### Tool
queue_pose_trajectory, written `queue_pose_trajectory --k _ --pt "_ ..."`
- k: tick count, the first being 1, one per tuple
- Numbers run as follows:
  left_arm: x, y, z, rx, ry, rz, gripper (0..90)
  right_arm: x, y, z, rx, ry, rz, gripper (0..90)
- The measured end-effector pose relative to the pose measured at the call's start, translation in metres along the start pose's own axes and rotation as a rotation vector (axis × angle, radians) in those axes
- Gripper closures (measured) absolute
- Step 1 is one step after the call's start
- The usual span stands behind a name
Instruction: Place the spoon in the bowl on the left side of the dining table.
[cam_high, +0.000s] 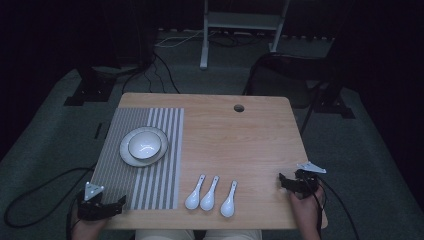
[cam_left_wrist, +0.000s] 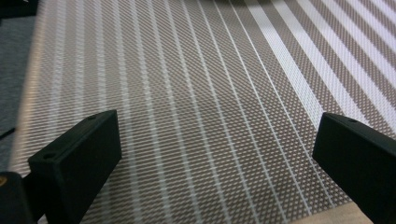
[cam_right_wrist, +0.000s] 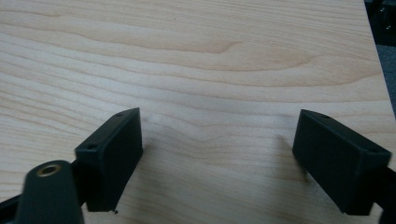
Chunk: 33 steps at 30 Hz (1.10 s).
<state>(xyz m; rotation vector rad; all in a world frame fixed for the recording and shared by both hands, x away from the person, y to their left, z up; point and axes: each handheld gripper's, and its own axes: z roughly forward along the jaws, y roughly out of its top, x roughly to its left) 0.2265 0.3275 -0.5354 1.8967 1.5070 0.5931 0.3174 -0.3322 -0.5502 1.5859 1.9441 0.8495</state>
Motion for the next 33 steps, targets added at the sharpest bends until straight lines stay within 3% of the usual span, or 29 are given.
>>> queue_pose_trajectory --k 6,13,18,33 --pt "0.006 -0.007 -0.001 0.045 -0.008 -0.022 1.2 0.000 0.000 0.000 0.006 0.006 -0.006 12.5" --pt "0.009 -0.008 -0.006 0.031 -0.006 -0.027 1.2 0.000 -0.002 -0.001 0.006 0.006 -0.007 12.5" --pt "0.007 -0.007 -0.007 0.037 -0.006 -0.014 1.2 0.000 -0.002 -0.002 0.006 0.006 -0.007 12.5" --pt "-0.001 0.003 0.002 0.064 -0.058 0.021 1.3 0.000 -0.002 -0.001 0.005 0.007 -0.007 12.5"
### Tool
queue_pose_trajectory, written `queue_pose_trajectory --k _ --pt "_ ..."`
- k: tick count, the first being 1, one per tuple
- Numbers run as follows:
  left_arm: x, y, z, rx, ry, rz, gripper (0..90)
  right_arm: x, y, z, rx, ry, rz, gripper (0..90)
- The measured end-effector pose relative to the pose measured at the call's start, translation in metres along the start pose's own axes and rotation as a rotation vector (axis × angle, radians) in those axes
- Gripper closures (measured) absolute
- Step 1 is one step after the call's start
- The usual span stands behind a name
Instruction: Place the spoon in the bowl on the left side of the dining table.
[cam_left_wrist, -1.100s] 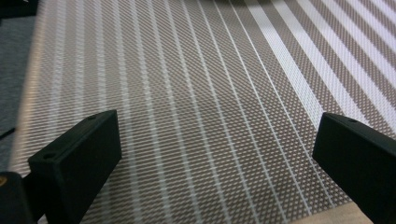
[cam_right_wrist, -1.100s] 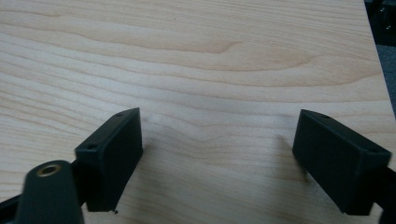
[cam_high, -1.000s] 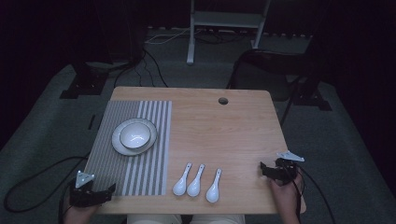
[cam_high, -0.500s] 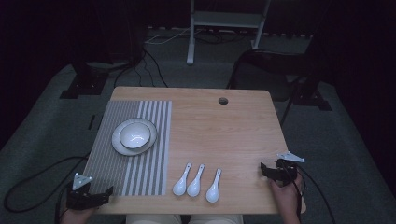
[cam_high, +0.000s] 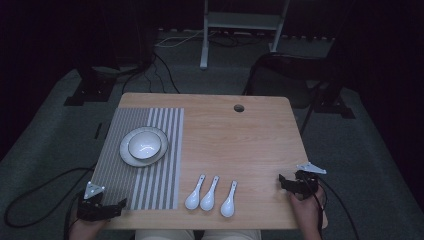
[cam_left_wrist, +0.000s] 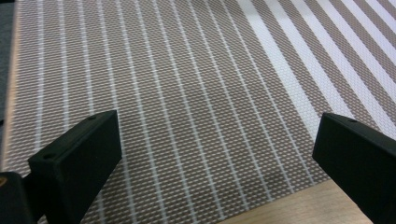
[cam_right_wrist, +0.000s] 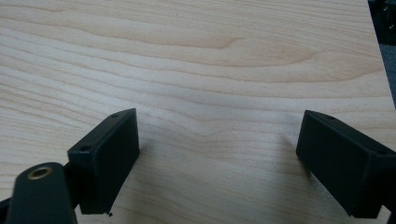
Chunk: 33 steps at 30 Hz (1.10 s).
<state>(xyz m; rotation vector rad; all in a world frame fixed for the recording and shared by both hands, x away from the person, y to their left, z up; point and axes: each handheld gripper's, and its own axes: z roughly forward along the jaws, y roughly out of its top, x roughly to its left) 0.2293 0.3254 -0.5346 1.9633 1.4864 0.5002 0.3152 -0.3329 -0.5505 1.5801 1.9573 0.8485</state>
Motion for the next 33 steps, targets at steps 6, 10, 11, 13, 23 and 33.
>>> queue_pose_trajectory --k 6,10,11,13,23,33 --pt "-0.006 0.002 0.002 0.008 -0.016 0.015 1.3 0.000 0.000 0.000 0.000 0.000 0.000 12.5" --pt "-0.009 0.005 0.002 0.004 -0.029 0.023 1.3 0.000 0.000 0.000 0.000 0.000 0.000 12.5" --pt "-0.010 0.006 0.002 0.001 -0.033 0.025 1.3 0.000 0.000 0.000 0.000 0.000 0.001 12.5" --pt "-0.012 0.008 0.004 0.004 -0.034 0.034 1.3 0.000 0.000 0.000 0.000 0.000 0.000 12.5" --pt "-0.025 0.018 0.010 0.011 -0.077 0.068 1.3 0.000 0.000 0.000 0.000 0.000 0.000 12.5" --pt "-0.043 0.033 0.017 0.006 -0.132 0.112 1.3 0.000 0.000 0.000 0.000 0.000 0.001 12.5"
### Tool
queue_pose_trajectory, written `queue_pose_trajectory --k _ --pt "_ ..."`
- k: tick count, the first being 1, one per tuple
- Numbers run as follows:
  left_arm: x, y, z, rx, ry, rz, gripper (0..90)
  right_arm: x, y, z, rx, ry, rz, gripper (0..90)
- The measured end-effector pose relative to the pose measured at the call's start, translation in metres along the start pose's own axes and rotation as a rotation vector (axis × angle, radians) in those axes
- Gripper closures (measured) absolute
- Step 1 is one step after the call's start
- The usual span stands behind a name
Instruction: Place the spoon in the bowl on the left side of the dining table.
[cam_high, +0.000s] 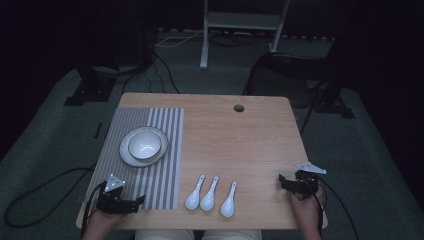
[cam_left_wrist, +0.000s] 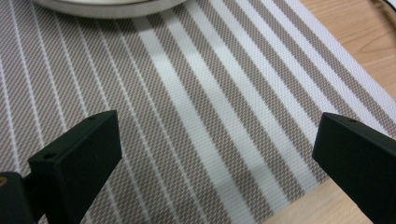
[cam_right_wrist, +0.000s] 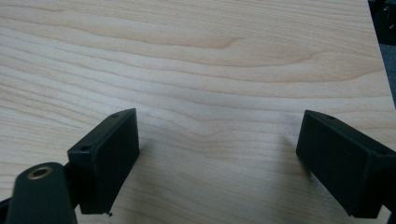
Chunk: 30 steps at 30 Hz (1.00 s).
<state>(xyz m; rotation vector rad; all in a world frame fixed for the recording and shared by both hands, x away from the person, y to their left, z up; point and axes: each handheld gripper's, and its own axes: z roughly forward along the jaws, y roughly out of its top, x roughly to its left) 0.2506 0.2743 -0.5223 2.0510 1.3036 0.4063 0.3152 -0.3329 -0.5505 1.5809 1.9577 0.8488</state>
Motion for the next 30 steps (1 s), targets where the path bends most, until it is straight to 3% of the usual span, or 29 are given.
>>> queue_pose_trajectory --k 11,12,18,30 --pt "-0.012 0.012 0.007 -0.004 -0.033 0.029 1.4 0.000 0.000 0.000 0.000 0.000 0.000 12.5" --pt "-0.018 0.017 0.011 -0.003 -0.049 0.047 1.4 0.000 0.000 0.000 0.000 0.000 0.000 12.5" --pt "-0.029 0.024 0.017 0.017 -0.053 0.097 1.6 0.000 0.000 0.000 0.000 0.000 0.000 12.5" --pt "-0.057 0.047 0.031 0.012 -0.114 0.157 1.6 0.000 0.000 0.000 0.000 0.000 0.000 12.5"
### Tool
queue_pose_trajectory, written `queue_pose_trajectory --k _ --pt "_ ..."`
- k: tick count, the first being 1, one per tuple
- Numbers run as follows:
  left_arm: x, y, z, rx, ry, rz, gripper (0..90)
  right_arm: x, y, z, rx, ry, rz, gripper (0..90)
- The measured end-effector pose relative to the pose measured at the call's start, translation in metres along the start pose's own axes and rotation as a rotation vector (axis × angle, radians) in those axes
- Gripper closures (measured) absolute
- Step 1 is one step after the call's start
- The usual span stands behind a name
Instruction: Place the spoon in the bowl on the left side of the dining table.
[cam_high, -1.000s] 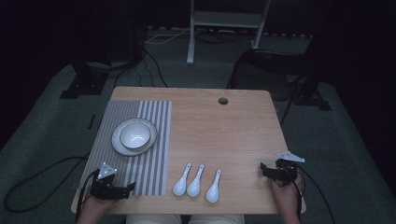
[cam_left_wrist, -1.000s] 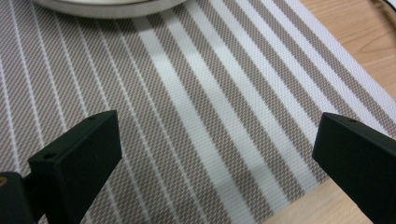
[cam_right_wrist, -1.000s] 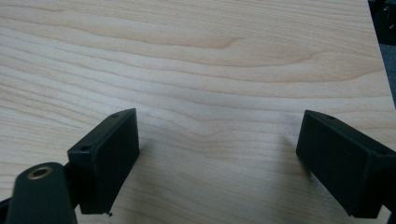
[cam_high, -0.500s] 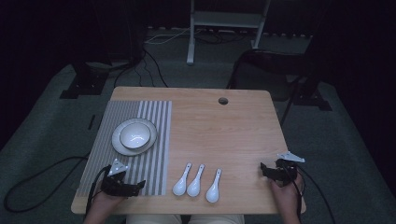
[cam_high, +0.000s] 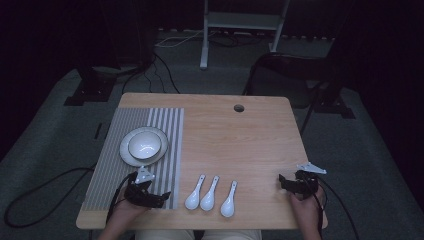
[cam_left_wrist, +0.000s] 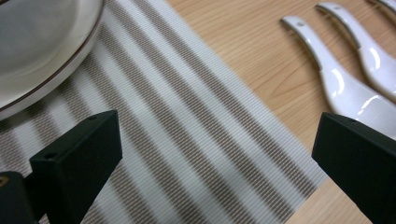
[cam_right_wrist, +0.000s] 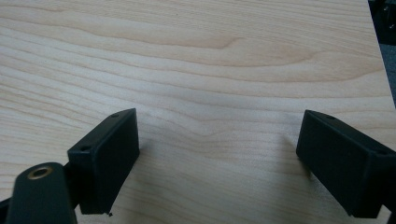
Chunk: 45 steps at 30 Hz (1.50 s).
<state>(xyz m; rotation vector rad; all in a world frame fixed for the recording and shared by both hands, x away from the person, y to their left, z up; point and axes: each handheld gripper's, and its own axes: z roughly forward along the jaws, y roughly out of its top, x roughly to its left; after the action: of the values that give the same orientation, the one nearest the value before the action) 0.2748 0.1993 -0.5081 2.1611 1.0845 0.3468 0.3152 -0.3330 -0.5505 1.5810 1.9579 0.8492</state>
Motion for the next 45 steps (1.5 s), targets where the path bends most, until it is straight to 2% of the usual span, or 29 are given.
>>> queue_pose_trajectory --k 5,6,9,15,24,26,29,35,45 --pt "-0.010 0.012 0.008 0.001 -0.029 0.028 1.6 0.000 0.000 0.000 0.000 0.000 0.001 12.5" --pt "-0.014 0.017 0.011 0.000 -0.046 0.037 1.7 0.000 0.000 0.000 0.000 0.000 0.000 12.5" --pt "-0.018 0.021 0.012 0.000 -0.045 0.050 1.6 0.000 0.000 0.000 0.000 0.000 0.000 12.5" --pt "-0.024 0.031 0.014 -0.011 -0.067 0.061 1.7 0.000 0.000 0.000 0.000 0.000 0.000 12.5" --pt "-0.040 0.048 0.023 -0.010 -0.098 0.106 1.7 0.000 0.000 0.000 0.000 0.000 0.000 12.5" --pt "-0.042 0.050 0.024 -0.013 -0.101 0.104 1.8 0.000 0.000 0.000 -0.001 0.000 0.000 12.5" --pt "-0.047 0.055 0.028 -0.005 -0.102 0.117 1.8 0.000 0.000 0.000 0.000 0.000 0.000 12.5" --pt "-0.059 0.069 0.041 0.011 -0.129 0.148 1.8 0.000 0.000 0.000 -0.001 0.000 -0.001 12.5" --pt "-0.072 0.075 0.059 0.044 -0.155 0.155 1.9 0.000 0.000 0.000 -0.001 0.000 -0.001 12.5"
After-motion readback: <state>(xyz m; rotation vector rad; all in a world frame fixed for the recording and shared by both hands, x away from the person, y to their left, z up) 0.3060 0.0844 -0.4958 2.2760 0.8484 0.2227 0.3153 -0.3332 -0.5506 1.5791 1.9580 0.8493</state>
